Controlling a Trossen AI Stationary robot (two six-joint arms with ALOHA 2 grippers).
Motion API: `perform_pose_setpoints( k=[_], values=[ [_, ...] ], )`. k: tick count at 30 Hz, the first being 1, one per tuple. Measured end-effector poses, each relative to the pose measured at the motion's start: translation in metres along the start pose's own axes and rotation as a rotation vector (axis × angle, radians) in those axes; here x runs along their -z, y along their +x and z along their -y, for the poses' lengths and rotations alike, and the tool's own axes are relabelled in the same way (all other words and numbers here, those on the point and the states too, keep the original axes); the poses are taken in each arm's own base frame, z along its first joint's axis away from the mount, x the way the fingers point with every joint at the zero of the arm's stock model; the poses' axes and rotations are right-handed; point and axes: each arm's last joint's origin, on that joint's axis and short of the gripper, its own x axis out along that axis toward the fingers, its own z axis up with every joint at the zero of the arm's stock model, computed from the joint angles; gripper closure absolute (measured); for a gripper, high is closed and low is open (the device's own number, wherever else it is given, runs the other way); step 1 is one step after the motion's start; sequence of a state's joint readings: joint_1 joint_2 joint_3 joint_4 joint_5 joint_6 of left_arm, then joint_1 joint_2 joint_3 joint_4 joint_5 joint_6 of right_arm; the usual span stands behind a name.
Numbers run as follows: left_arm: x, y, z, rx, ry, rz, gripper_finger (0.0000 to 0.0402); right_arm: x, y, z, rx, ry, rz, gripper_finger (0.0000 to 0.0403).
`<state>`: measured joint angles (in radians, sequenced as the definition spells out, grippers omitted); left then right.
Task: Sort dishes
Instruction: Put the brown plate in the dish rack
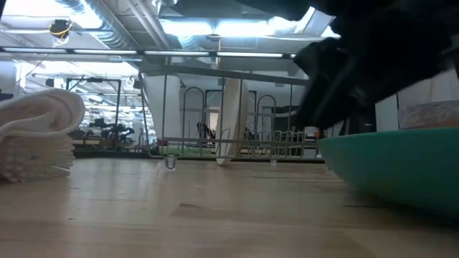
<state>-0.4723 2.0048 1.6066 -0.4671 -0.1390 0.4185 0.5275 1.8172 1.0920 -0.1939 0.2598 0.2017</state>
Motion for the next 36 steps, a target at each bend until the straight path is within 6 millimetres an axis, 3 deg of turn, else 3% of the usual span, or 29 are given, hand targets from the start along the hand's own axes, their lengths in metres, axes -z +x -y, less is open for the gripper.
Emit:
perform_pose_setpoints(
  k=[4,9,17,24,29,36],
  values=[
    [-0.003,-0.001,0.004,-0.001,0.017,0.016,0.0386,-0.014,-0.009,-0.001,-0.009,-0.080,0.004,0.0244],
    [-0.012,-0.002,0.007,-0.018,0.013,0.083,0.0386,-0.024,-0.029,-0.005,0.029,-0.169,-0.158,0.0244],
    [-0.022,-0.004,0.004,-0.055,-0.027,0.182,0.0386,-0.040,-0.091,-0.017,0.214,-0.370,-0.413,0.0244],
    [-0.018,-0.001,-0.016,-0.091,-0.202,0.227,0.0382,-0.051,-0.150,-0.027,0.348,-0.432,-0.497,0.0244],
    [-0.011,0.008,-0.033,-0.092,-0.280,0.250,0.0337,-0.052,-0.169,-0.044,0.339,-0.417,-0.431,0.0244],
    [-0.005,0.024,-0.040,-0.101,-0.163,0.270,0.0269,-0.041,-0.181,-0.068,0.261,-0.419,-0.424,0.0244]
  ],
)
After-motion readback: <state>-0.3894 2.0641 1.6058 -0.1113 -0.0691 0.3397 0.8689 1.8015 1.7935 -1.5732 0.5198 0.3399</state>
